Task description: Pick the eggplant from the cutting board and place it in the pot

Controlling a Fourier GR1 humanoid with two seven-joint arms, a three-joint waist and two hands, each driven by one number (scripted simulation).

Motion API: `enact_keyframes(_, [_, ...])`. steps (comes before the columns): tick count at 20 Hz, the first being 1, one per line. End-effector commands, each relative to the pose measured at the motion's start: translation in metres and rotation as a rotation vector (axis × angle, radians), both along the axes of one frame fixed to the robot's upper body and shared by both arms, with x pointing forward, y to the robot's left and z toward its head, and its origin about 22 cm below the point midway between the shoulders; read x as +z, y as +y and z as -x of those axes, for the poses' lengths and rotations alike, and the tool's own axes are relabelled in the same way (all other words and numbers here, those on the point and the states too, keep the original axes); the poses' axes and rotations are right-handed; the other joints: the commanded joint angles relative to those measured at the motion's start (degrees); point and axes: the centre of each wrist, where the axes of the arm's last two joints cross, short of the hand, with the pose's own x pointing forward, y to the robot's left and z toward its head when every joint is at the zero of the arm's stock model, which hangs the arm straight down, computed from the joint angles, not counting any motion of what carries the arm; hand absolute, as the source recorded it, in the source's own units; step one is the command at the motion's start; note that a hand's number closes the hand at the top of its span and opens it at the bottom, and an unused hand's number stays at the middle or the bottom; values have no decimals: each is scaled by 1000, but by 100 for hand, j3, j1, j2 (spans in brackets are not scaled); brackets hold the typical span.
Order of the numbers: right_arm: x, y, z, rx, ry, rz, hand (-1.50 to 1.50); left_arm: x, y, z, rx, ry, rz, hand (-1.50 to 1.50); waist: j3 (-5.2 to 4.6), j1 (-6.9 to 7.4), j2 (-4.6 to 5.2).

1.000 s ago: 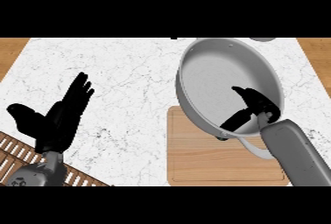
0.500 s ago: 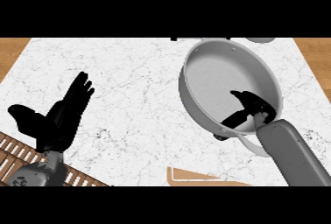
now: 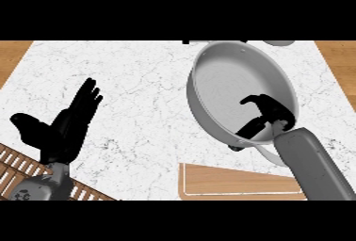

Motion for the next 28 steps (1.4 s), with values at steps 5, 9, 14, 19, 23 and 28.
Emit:
enact_keyframes(5, [-35,22,3,25,-10,-31,150,-23,13,2,24,22,11,0,-9,38,128])
enact_keyframes(9, [-8,29,-2,-353,49,-11,150,-4,-5,4,26,30,14,0,-23,-100,51])
enact_keyframes(14, [-13,5,-5,-831,104,23,150,-6,15,8,78,51,-2,0,-99,-439,-111])
enact_keyframes(19, [1,-8,-9,-982,10,193,150,-7,17,13,94,53,4,0,-136,-515,-148])
enact_keyframes(23, [30,-2,-18,-996,-148,250,150,-5,18,15,102,63,6,0,-131,-530,-184])
enact_keyframes(28, [69,10,-26,-996,-338,333,150,-7,20,18,106,74,-3,0,-134,-527,-231])
